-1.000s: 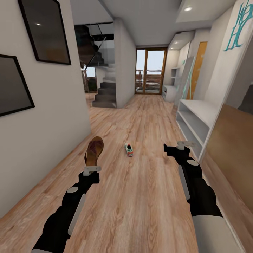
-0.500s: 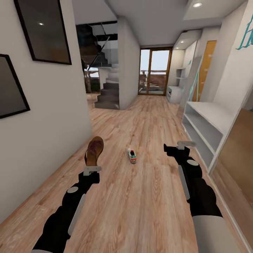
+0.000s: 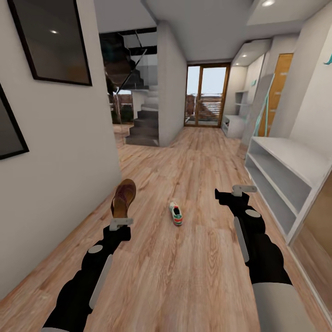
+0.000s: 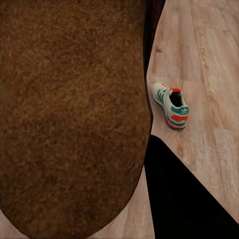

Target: Pick up the two gym shoes and the two sandals from the corridor floor and place them onto the hallstand (shoe rack) in the corridor, making sure they are on the rack and not on the floor. Arrange them so the two gym shoes are next to each other and the two sandals are next to each other.

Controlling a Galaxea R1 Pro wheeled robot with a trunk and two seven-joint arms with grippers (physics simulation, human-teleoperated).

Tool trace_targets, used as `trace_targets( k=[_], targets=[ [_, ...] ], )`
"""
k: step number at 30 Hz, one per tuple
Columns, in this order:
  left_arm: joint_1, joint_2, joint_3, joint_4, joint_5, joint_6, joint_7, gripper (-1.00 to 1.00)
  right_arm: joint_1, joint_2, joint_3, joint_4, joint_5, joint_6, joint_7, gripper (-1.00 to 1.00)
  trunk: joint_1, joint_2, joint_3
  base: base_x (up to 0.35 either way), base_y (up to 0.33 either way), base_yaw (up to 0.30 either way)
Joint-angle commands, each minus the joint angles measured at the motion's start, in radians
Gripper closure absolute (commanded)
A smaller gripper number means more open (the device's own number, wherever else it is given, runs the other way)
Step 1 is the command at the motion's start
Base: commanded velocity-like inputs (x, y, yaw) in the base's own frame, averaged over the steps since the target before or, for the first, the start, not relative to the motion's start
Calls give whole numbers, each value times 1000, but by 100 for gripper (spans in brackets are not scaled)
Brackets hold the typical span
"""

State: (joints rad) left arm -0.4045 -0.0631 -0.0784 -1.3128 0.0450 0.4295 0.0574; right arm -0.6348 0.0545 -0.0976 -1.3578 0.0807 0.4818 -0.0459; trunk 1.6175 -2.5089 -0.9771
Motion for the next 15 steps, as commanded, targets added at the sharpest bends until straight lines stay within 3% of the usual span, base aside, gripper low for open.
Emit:
trace_targets(
  k=[1,15],
  targets=[
    [0,0,-1,-2,1,6,4,100,0,1,-1,-1,8,6,1,-100,0,0,0,343,0,1],
    [0,0,-1,-1,2,6,4,100,-1,1,-1,-1,8,6,1,-100,0,0,9,343,1,14]
  ],
)
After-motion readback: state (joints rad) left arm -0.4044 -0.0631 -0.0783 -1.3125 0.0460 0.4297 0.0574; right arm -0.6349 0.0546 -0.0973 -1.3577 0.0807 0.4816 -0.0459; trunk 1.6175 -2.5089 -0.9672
